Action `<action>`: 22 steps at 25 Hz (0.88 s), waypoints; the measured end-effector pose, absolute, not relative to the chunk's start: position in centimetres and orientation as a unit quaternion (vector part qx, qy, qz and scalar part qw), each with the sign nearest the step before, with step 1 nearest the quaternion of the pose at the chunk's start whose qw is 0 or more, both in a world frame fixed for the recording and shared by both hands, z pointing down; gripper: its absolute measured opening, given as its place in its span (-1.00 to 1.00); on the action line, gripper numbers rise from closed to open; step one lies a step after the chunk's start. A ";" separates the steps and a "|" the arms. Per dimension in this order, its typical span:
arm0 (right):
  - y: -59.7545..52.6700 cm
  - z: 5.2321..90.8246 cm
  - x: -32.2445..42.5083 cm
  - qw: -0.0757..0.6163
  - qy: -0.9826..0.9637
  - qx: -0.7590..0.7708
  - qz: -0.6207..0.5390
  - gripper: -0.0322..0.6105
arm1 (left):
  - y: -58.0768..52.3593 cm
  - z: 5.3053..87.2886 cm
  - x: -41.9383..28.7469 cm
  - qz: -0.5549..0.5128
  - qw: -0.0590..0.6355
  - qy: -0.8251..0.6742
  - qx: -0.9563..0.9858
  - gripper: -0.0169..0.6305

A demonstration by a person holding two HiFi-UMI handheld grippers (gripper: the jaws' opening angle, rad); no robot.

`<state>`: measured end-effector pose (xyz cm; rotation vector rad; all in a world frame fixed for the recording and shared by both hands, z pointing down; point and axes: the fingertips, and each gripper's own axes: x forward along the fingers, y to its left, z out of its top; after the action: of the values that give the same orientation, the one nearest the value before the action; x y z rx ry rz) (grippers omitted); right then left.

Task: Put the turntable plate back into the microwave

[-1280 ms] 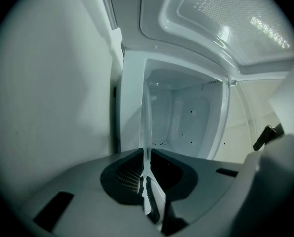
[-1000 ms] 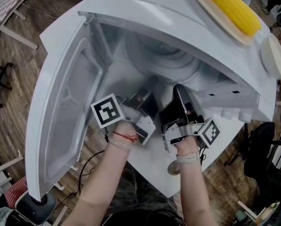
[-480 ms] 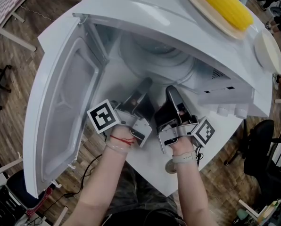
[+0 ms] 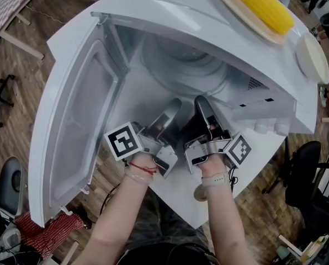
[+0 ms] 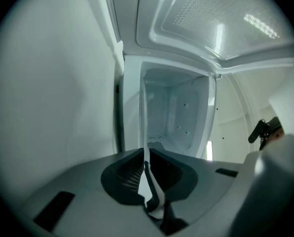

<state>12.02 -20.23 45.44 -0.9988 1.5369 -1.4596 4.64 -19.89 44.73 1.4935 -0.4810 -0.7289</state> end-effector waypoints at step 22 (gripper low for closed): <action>-14.7 42.0 10.2 0.284 0.698 -0.381 -0.535 -0.81 | -15.0 43.4 4.7 -0.212 0.586 -0.261 0.738 -0.91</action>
<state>10.24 -14.65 42.04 -1.0207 1.8679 -1.4322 4.66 -15.03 43.44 1.7201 -0.6092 -0.4943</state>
